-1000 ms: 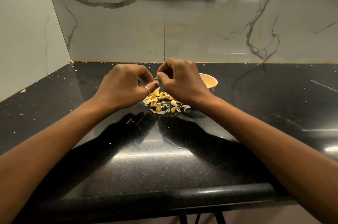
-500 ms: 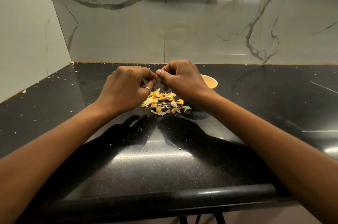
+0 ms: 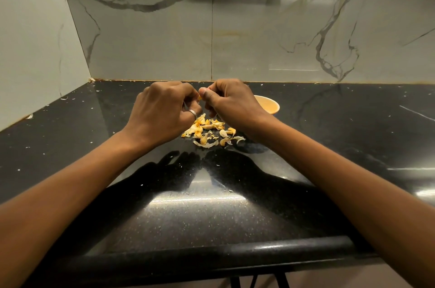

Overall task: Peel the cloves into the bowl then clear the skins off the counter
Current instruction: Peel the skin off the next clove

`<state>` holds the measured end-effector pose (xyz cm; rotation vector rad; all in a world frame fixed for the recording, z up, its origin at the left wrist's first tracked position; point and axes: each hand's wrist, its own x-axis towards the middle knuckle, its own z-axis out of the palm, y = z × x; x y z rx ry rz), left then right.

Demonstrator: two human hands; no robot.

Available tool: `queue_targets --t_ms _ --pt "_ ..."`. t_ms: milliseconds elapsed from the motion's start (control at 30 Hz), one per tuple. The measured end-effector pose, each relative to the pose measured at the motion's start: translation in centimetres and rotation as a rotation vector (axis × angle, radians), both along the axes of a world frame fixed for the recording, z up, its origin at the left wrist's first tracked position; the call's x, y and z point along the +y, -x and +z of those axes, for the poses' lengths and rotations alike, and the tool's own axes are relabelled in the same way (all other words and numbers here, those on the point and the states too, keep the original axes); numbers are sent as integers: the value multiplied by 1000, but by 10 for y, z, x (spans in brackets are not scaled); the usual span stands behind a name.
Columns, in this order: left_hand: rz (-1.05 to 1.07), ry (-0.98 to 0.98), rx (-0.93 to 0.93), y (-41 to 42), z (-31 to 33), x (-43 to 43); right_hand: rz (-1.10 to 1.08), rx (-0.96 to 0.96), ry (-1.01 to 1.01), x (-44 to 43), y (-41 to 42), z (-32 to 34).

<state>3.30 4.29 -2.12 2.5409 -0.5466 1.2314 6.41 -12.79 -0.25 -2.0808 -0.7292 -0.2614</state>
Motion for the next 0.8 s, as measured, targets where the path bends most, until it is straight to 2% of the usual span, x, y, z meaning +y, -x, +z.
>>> queue_targets --t_ms 433,633,700,800 --pt "34 -275 -41 6 4 4 20 49 39 -4 -4 0" --pt "31 -426 -47 5 8 9 66 156 10 -4 -2 1" --pt "-3 -417 -46 5 8 10 84 203 -13 -5 -1 1" --pt "-104 -213 -6 1 7 10 121 305 -102 -7 -1 3"
